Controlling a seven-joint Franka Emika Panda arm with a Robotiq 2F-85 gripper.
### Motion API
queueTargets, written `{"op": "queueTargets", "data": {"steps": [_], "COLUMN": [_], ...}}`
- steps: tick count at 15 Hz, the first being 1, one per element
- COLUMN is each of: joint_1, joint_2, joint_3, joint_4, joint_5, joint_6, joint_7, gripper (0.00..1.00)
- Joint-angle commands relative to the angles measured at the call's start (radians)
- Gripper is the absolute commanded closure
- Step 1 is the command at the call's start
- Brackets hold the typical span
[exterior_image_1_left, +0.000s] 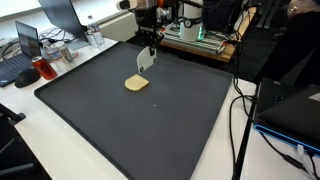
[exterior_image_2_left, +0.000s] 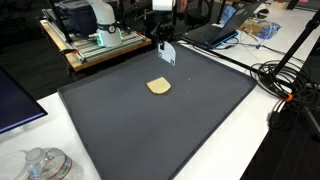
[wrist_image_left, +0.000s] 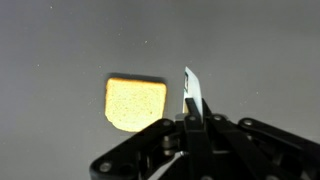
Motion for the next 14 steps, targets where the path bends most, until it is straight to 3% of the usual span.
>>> {"op": "queueTargets", "data": {"steps": [1, 8, 14], "joint_1": [-0.009, -0.030, -0.030], "joint_2": [0.073, 0.173, 0.249], "joint_3": [-0.014, -0.028, -0.034], "joint_4": [0.001, 0.014, 0.076], "joint_5": [0.024, 0.035, 0.014], "joint_6": [0.043, 0.179, 0.179], "joint_7": [-0.021, -0.038, -0.038], "gripper": [0.99, 0.99, 0.99]}}
